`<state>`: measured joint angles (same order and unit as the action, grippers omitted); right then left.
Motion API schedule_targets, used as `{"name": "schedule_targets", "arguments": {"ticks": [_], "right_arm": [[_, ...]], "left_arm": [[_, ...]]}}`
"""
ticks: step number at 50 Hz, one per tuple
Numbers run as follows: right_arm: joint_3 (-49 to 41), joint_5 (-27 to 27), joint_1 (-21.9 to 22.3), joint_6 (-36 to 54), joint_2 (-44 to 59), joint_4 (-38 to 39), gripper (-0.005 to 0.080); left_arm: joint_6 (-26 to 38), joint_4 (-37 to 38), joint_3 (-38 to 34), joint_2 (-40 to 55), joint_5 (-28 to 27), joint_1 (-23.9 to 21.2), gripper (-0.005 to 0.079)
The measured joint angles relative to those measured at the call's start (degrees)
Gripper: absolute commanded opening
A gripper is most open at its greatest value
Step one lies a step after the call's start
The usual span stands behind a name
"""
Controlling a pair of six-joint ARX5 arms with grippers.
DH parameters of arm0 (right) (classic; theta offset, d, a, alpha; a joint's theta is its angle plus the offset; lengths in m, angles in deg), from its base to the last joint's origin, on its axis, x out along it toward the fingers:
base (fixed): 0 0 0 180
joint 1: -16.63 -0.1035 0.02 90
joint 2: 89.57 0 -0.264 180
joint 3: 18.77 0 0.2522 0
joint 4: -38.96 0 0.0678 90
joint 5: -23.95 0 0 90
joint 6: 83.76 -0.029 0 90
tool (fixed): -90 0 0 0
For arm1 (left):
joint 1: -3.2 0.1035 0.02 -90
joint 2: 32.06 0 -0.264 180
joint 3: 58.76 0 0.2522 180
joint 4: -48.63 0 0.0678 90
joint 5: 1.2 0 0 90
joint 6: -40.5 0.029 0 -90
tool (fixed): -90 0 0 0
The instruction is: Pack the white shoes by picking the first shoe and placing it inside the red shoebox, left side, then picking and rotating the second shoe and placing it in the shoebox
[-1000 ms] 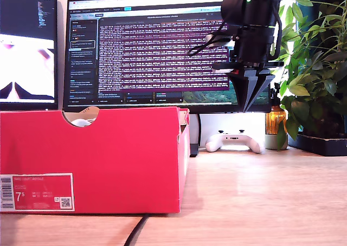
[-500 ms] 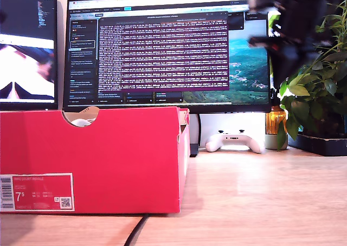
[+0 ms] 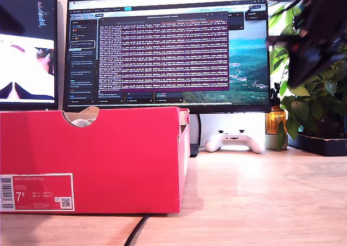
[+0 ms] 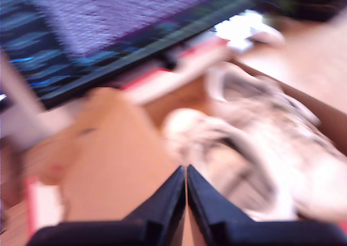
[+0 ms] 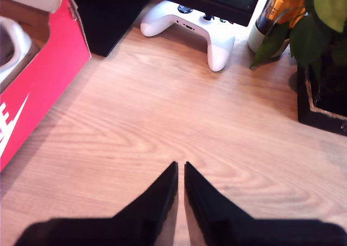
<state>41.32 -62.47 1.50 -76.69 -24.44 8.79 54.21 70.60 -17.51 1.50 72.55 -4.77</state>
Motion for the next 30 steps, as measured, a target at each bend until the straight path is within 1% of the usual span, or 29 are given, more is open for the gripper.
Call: {"name": "schedule_targets", "arguments": {"ticks": [6,10,11,16,21,30], "right_arm": [[-4.0,0.3,0.0,0.0,-3.7,1.2,-0.0012],[-6.1,1.6,0.0,0.0,-5.9,2.2,-0.0012],[-6.5,1.8,0.0,-0.3,-6.3,2.7,-0.0012],[-9.2,3.4,0.0,-1.7,-8.7,5.2,-0.0012],[-12.5,5.0,0.0,-4.0,-11.3,8.6,-0.0012],[-18.1,9.1,0.1,-4.0,-15.2,13.6,-0.0012]], "left_arm": [[-4.0,-3.1,-1.1,-1.0,-2.4,4.8,-0.0019],[-4.8,-3.3,-1.5,-1.0,-3.0,6.7,-0.0019],[-5.9,-3.3,-1.5,-0.9,-3.1,6.9,-0.0019],[-7.5,-3.9,-1.7,-0.9,-2.9,7.1,-0.0019],[-10.1,-6.8,-2.1,-0.9,-1.5,7.1,-0.0019],[-11.7,-11.3,-4.2,-0.9,0.5,7.1,-0.0019]]}}
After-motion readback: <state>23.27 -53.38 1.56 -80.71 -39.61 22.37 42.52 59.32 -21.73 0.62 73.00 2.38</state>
